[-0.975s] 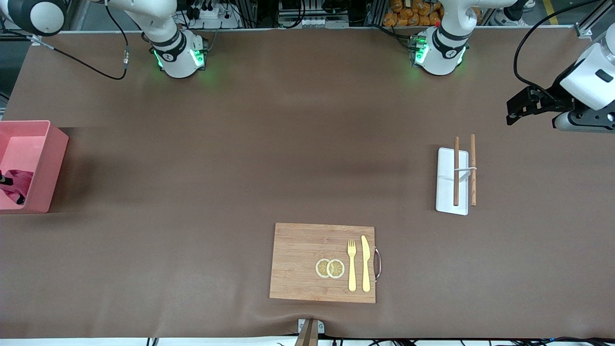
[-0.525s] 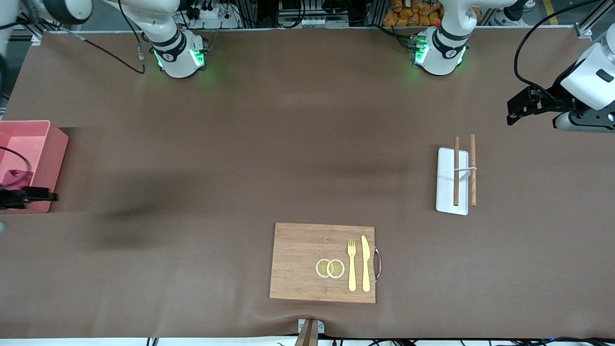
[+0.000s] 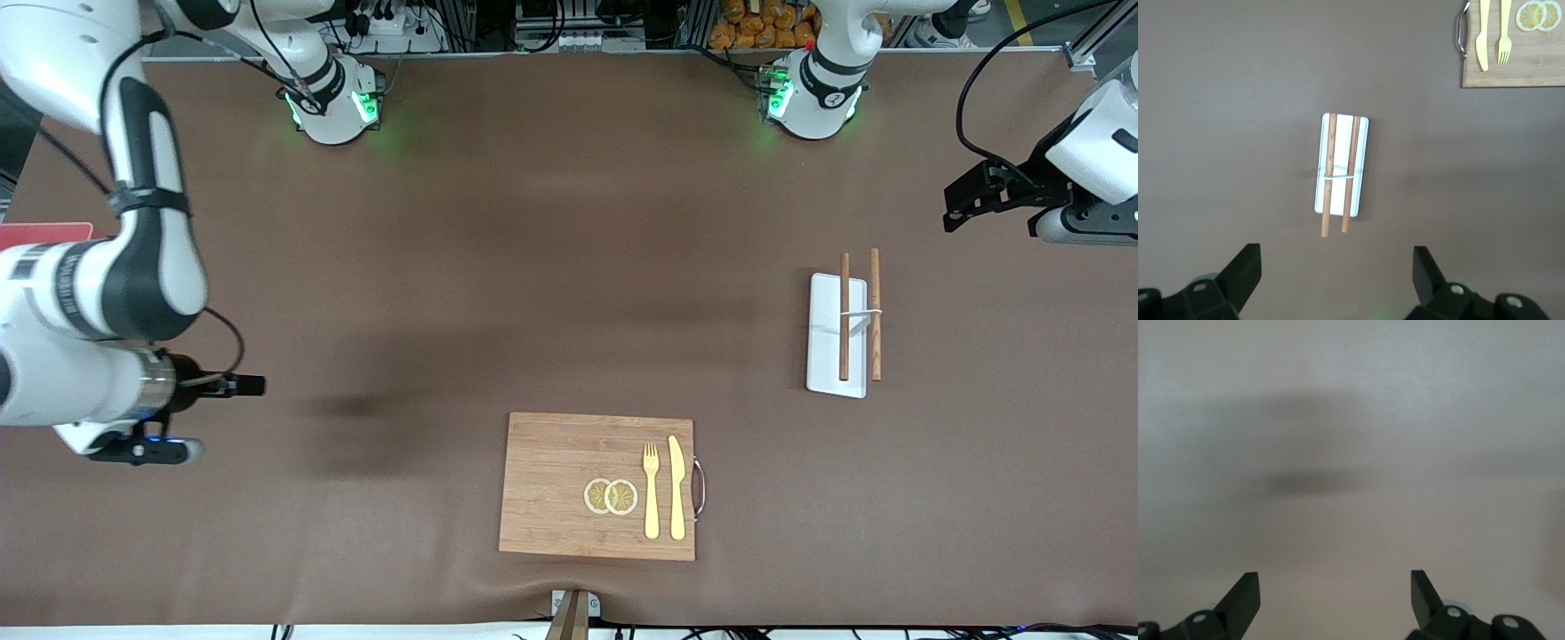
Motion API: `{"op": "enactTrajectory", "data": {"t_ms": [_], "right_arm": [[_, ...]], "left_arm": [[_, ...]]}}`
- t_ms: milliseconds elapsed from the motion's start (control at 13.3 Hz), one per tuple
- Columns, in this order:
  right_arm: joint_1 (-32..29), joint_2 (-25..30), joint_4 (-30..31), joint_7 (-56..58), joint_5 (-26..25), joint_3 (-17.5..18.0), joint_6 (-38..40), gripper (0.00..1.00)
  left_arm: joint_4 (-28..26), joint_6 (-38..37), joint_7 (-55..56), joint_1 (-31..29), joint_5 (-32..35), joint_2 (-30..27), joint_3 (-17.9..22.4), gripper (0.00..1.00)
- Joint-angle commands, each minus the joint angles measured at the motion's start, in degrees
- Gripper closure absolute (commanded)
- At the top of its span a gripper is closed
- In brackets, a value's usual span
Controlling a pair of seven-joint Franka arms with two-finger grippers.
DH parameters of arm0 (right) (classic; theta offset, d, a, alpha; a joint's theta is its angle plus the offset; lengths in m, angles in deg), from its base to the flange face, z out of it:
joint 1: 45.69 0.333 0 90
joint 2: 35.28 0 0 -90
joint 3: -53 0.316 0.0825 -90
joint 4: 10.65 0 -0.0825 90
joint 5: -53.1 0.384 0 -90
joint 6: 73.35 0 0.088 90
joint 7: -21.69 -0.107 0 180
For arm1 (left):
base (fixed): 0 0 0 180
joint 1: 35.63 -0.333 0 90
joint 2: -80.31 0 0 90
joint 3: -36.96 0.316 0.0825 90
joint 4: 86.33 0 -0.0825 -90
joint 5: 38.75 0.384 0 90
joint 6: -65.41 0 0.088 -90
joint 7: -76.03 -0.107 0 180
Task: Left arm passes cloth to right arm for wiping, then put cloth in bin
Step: 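Raise the right gripper out of the pink bin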
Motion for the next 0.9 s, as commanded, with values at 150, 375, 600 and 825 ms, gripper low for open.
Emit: {"op": "enactTrajectory", "data": {"t_ms": [150, 375, 600, 825], "right_arm": [[-0.7, 20.5, 24.3, -0.9, -0.6, -0.6, -10.7, 0.00], [-1.0, 26.2, 23.8, -1.0, -1.2, -0.8, -5.0, 0.00], [-3.0, 27.1, 20.4, -0.8, -1.3, -1.1, -3.8, 0.00], [-2.7, 27.7, 19.1, -0.8, -1.3, -0.8, -1.2, 0.00]], "left_arm": [[0.5, -2.0, 4.5, -0.1, 1.0, -0.5, -0.4, 0.00], [0.3, -2.0, 4.8, -0.2, 0.9, -0.5, -0.2, 0.00], [0.3, -2.0, 4.3, -0.1, 1.0, -0.8, -0.4, 0.00], [0.4, -2.0, 4.1, -0.1, 1.0, -0.8, -0.4, 0.00]]}}
